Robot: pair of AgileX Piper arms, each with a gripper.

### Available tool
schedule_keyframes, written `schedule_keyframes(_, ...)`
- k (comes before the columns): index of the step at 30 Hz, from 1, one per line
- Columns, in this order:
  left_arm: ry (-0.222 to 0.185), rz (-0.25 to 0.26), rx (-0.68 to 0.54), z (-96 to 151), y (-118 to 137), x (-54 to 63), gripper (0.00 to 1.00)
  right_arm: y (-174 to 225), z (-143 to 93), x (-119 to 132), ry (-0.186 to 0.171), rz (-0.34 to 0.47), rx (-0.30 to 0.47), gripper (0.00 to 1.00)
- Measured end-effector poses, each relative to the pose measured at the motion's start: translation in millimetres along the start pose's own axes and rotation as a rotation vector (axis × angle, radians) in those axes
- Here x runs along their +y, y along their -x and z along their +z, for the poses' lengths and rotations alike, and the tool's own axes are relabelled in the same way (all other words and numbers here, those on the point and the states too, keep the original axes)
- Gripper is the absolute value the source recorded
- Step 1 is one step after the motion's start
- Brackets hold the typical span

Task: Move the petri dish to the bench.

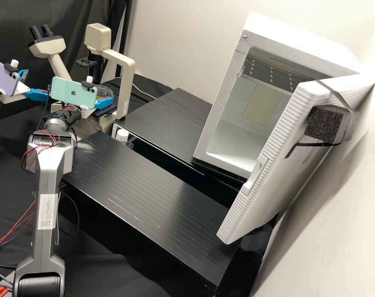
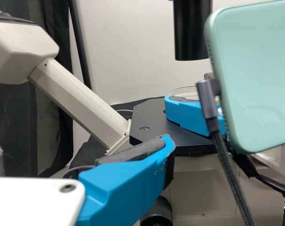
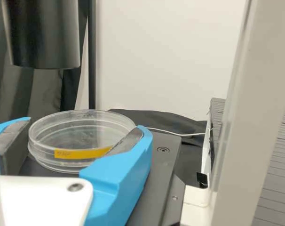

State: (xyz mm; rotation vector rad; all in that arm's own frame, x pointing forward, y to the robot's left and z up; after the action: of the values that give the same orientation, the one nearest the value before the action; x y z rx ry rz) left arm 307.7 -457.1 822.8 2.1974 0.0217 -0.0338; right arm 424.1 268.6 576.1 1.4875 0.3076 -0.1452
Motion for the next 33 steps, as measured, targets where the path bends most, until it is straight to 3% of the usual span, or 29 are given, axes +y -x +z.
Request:
schedule_keyframes(13,0.000,0.000,0.000,0.0,0.0,0.0,1.00,47.0,4.2,30.3,0.050,0.042,0.063,0.00)
schedule_keyframes(16,0.000,0.000,0.000,0.0,0.0,0.0,1.00,65.1,3.6,41.0,0.034,0.060,0.080,0.00)
schedule_keyframes(23,0.000,0.000,0.000,0.0,0.0,0.0,1.00,118.8,7.8,59.7,0.045,0.129,0.135,0.00)
schedule_keyframes(29,0.000,0.000,0.000,0.0,0.0,0.0,1.00,156.7,19.4,73.0,0.055,0.214,0.147,0.00)
schedule_keyframes(33,0.000,0.000,0.000,0.0,0.0,0.0,1.00,177.7,32.9,78.7,0.038,0.221,0.137,0.00)
